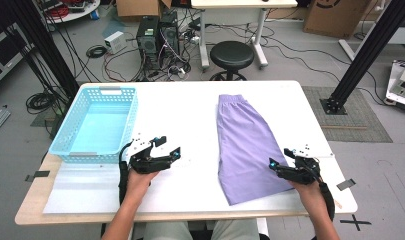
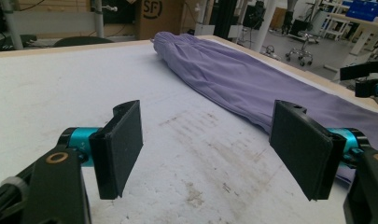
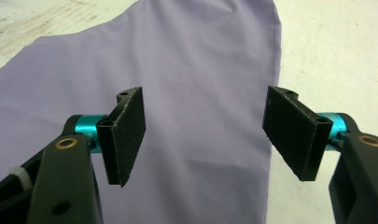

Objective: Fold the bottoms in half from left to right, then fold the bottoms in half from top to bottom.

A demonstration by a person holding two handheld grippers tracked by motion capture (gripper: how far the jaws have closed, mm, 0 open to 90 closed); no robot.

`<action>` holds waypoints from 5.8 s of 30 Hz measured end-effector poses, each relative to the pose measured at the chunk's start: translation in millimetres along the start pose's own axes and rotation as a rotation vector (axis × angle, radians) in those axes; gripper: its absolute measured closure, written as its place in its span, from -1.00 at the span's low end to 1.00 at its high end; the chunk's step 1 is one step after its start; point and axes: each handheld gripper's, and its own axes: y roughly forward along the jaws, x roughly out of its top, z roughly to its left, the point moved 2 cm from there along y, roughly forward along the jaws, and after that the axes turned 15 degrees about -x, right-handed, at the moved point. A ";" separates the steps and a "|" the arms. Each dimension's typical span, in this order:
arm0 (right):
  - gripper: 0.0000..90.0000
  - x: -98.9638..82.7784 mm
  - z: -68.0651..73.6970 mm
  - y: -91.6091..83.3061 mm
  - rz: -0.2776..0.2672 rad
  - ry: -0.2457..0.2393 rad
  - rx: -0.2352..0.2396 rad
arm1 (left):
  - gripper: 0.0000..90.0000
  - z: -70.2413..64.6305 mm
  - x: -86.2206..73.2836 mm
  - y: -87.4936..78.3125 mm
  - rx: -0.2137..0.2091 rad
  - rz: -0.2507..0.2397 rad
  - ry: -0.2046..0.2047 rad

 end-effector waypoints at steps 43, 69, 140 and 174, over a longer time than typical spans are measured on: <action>0.19 -4.4 -19.2 12.1 0.075 0.052 -0.079 | -0.07 -39.3 -3.3 160.9 -0.027 0.419 -0.146; 1.00 -13.9 -22.7 26.3 0.193 0.106 -0.066 | 0.93 -41.1 -12.2 153.5 -0.031 0.421 -0.205; 0.14 37.5 54.9 75.3 0.184 0.082 0.045 | 0.15 20.1 -4.5 96.9 0.022 0.407 -0.175; 0.52 57.8 39.7 73.9 0.070 0.077 -0.022 | 0.23 9.1 0.8 84.2 0.065 0.308 -0.127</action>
